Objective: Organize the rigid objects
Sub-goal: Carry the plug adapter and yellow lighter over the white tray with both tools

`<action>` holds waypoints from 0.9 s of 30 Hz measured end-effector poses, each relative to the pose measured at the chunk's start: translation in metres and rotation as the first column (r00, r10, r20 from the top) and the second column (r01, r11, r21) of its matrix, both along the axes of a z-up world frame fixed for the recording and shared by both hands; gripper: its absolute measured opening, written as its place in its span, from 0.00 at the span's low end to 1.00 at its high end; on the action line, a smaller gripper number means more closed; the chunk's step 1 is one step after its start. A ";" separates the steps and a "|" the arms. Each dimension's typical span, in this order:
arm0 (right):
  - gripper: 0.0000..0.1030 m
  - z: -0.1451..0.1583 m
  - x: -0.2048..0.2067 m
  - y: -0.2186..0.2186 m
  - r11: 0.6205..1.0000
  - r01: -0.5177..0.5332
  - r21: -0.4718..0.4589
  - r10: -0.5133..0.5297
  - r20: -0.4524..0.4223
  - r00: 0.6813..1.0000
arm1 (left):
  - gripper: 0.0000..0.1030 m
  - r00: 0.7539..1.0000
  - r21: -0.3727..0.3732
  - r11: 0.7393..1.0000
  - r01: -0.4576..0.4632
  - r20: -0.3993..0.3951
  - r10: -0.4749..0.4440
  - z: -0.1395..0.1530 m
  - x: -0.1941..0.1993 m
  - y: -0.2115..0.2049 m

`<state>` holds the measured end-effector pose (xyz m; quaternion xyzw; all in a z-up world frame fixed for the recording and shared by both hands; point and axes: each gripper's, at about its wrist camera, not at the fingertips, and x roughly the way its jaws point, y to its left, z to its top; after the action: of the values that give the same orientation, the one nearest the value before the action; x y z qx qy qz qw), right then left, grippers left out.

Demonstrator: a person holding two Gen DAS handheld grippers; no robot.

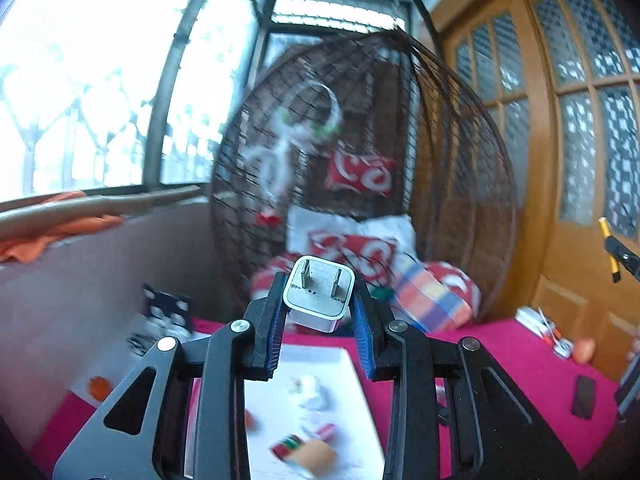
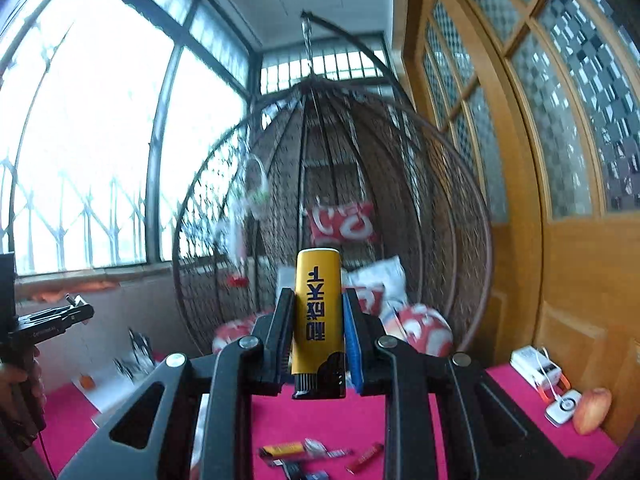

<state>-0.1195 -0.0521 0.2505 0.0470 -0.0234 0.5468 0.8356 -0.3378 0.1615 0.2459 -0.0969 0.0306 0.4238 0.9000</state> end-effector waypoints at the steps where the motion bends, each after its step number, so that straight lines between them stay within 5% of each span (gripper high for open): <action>1: 0.22 0.003 -0.002 0.000 1.000 -0.004 0.012 0.004 0.003 1.000 | 0.29 1.000 -0.002 1.000 -0.012 0.006 0.012 0.000 -0.005 0.002; 9: 0.22 0.020 -0.018 0.020 0.996 -0.075 0.038 0.075 0.013 0.997 | 0.29 0.997 -0.028 0.997 -0.066 0.031 0.067 -0.006 -0.042 0.011; 27: 0.22 0.013 -0.049 0.089 0.980 -0.190 -0.064 0.189 -0.022 0.982 | 0.29 0.991 -0.096 0.988 -0.119 0.057 0.125 -0.031 -0.081 0.030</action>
<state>-0.1684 0.0370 0.2632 0.0256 0.0058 0.6240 0.7810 -0.4186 0.1916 0.2151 -0.1535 0.0160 0.4729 0.8675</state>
